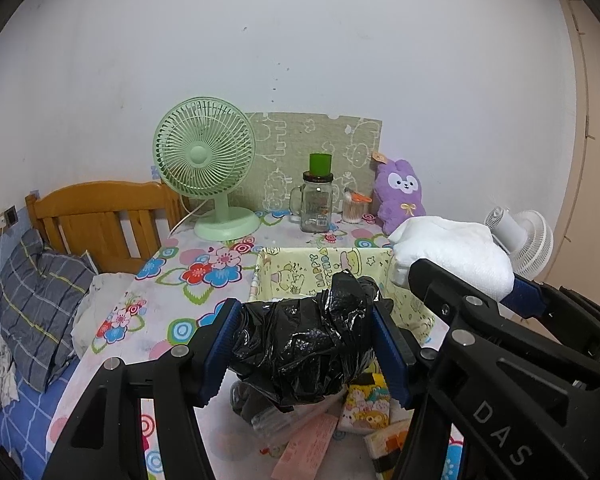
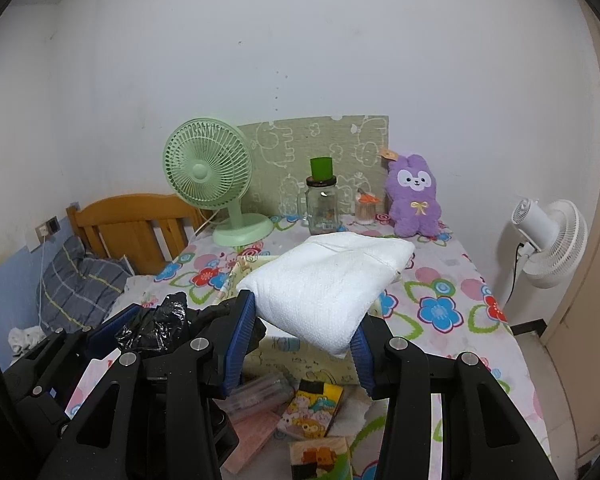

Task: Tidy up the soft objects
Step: 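Carry the black bag and white cloth over the yellow box and lower them in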

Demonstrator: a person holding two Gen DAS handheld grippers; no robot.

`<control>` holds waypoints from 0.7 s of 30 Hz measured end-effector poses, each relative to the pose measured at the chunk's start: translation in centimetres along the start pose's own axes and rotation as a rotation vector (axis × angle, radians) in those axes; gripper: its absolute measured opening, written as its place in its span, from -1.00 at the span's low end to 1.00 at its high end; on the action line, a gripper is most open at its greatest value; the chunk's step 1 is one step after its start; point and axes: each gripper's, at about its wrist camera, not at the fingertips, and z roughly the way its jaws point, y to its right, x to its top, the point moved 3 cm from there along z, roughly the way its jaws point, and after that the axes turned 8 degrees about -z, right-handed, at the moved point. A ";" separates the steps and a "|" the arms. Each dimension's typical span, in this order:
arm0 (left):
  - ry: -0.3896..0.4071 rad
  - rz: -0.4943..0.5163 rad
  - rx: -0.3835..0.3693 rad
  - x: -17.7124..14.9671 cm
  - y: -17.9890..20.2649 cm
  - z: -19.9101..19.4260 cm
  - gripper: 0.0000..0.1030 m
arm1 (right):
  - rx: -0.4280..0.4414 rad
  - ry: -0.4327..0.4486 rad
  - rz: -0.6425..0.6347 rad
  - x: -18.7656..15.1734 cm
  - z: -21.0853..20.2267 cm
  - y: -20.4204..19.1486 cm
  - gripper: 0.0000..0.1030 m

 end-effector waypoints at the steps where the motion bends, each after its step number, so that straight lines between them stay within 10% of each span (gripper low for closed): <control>1: -0.002 -0.003 0.000 0.2 -0.1 0.3 0.28 | 0.003 -0.001 0.000 0.2 0.3 0.0 -0.05; 21: -0.060 -0.022 0.014 1.9 0.0 7.0 0.28 | 0.042 -0.041 0.011 1.9 7.3 1.6 -0.05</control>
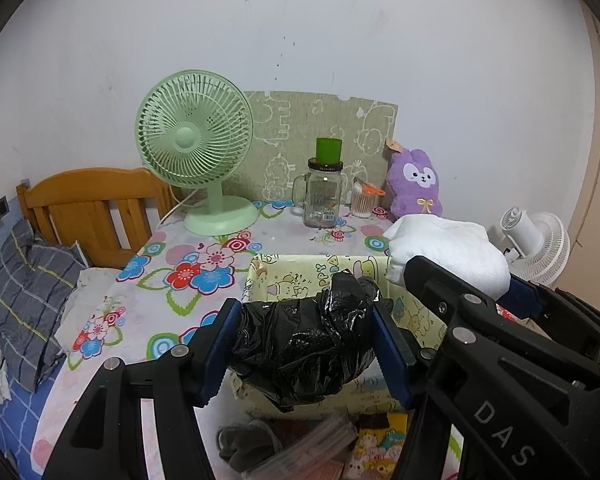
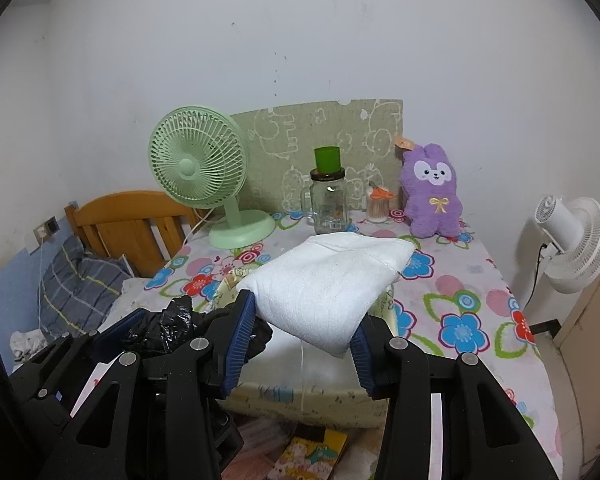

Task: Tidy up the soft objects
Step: 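Carry the black bag and white cloth over the yellow box and lower them in, then open both tools to release the bag and cloth inside the box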

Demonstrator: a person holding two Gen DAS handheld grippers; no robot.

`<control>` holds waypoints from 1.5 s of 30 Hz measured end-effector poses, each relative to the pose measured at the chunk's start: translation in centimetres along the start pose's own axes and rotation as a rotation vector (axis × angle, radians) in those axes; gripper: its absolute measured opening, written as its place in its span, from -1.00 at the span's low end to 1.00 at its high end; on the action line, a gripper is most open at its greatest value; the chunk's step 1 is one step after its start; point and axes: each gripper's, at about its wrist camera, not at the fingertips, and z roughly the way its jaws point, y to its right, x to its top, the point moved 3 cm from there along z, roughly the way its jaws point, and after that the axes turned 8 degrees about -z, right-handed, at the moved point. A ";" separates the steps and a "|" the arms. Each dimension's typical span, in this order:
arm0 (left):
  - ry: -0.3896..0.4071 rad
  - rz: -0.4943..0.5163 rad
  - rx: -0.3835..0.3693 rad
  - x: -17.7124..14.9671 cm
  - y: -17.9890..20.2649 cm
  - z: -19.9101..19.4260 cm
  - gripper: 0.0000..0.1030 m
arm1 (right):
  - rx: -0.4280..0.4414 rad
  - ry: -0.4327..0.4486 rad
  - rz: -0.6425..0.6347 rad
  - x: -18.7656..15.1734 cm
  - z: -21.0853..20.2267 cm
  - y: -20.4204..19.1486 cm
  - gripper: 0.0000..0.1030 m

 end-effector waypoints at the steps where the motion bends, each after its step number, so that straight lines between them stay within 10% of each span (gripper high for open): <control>1: -0.004 0.001 0.002 0.1 0.0 0.4 0.28 | 0.002 -0.005 0.000 0.1 0.4 0.1 -0.05; 17: -0.102 0.017 0.022 0.0 0.3 7.1 0.30 | 0.106 -0.099 -0.004 -0.3 7.6 1.2 -0.05; 31: -0.157 0.051 0.044 -0.8 0.2 10.0 0.72 | 0.134 -0.166 0.058 -1.9 10.9 2.0 -0.03; 45: -0.166 0.043 0.021 -0.9 0.1 9.7 0.85 | 0.118 -0.172 0.055 -1.9 11.2 2.2 0.71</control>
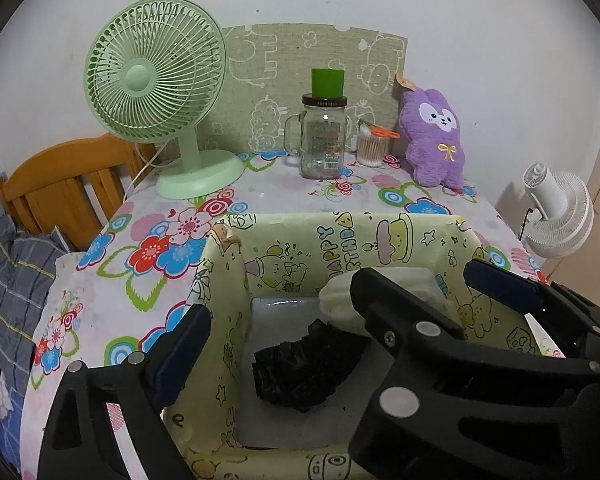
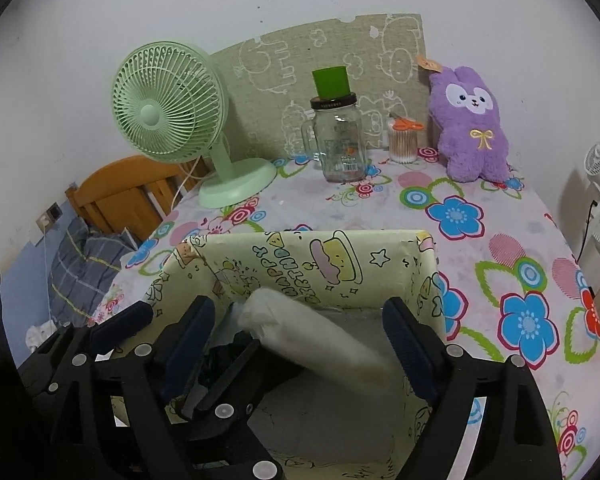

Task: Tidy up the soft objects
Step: 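Open both tools to release the bag and cloth inside the box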

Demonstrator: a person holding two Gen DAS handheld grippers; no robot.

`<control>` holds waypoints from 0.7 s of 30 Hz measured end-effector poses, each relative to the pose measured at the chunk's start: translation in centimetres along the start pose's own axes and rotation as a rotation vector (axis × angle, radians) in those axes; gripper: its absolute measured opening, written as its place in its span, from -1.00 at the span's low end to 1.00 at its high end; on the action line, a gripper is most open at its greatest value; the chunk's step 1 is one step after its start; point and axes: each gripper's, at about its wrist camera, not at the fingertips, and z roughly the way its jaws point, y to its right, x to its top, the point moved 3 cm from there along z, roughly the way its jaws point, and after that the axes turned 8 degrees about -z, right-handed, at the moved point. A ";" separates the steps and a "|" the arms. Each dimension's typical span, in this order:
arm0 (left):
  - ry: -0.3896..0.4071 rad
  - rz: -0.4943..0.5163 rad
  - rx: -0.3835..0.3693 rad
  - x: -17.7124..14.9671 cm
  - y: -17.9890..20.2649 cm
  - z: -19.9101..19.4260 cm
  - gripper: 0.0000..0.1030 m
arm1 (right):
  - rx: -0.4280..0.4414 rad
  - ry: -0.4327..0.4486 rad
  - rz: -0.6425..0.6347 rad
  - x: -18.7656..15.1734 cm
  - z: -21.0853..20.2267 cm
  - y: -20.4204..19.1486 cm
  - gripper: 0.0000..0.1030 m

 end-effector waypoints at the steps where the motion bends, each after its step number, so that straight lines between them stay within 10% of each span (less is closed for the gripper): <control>1: -0.001 -0.004 -0.003 0.0 0.0 -0.1 0.85 | -0.001 0.001 -0.002 0.0 -0.1 0.0 0.72; 21: 0.078 -0.004 -0.026 -0.3 0.7 -5.3 0.87 | -0.052 0.089 -0.017 0.3 -5.6 -1.3 0.94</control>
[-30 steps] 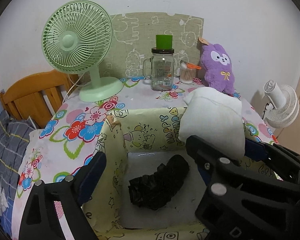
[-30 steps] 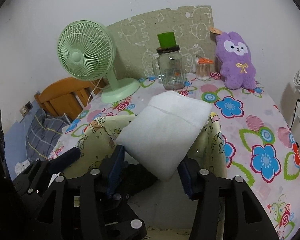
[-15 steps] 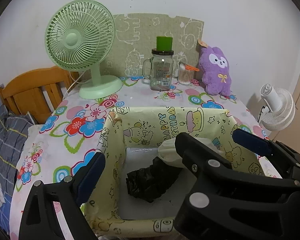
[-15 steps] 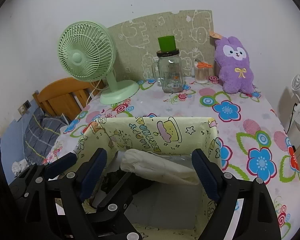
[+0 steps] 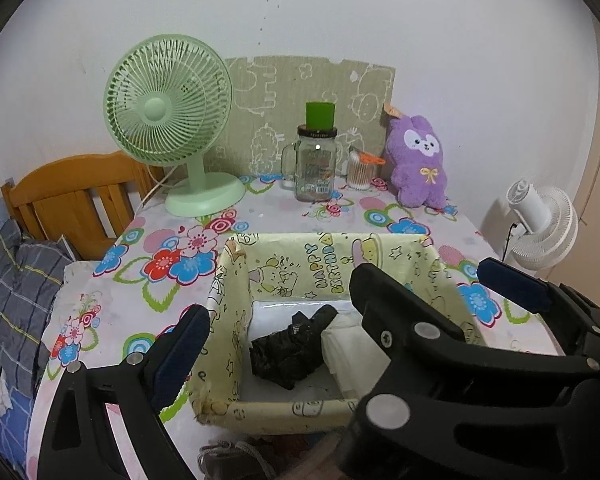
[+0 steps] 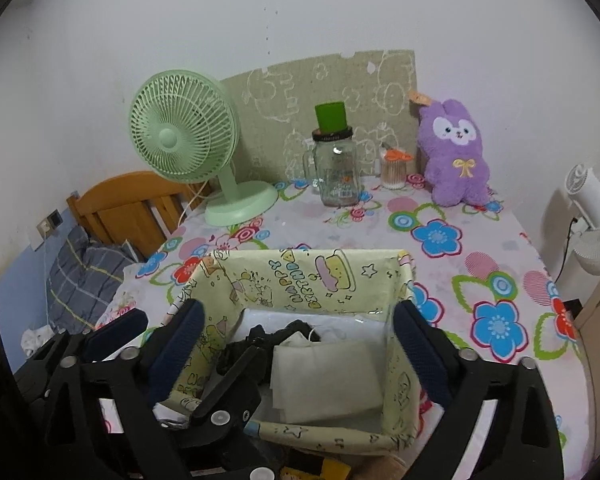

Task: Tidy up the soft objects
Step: 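Open both tools to release the bag and cloth inside the box, then withdraw both tools up and away from the yellow box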

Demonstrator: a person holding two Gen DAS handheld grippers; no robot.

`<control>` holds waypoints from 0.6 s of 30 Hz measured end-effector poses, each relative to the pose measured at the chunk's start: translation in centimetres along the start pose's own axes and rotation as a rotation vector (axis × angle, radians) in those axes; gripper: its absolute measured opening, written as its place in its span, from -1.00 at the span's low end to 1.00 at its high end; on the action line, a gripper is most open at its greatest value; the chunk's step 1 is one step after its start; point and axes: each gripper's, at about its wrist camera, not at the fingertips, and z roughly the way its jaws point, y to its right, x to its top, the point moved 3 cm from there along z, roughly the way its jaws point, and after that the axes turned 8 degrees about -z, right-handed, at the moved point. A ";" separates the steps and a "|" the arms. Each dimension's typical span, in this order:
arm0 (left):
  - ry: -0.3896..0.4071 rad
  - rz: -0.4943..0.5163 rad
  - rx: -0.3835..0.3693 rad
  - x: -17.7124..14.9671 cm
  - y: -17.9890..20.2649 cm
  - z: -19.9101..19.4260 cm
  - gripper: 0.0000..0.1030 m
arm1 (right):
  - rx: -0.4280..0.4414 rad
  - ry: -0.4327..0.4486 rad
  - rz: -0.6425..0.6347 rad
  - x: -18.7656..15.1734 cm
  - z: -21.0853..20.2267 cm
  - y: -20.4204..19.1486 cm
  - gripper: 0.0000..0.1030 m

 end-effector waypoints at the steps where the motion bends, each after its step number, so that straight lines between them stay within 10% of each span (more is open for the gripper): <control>1: 0.003 0.000 -0.002 0.0 0.0 -0.2 0.87 | -0.003 0.009 0.000 0.0 -0.5 -0.1 0.95; 18: 0.062 0.012 -0.036 -0.9 0.7 -4.8 0.87 | -0.047 0.060 -0.010 -0.5 -5.8 -1.1 1.00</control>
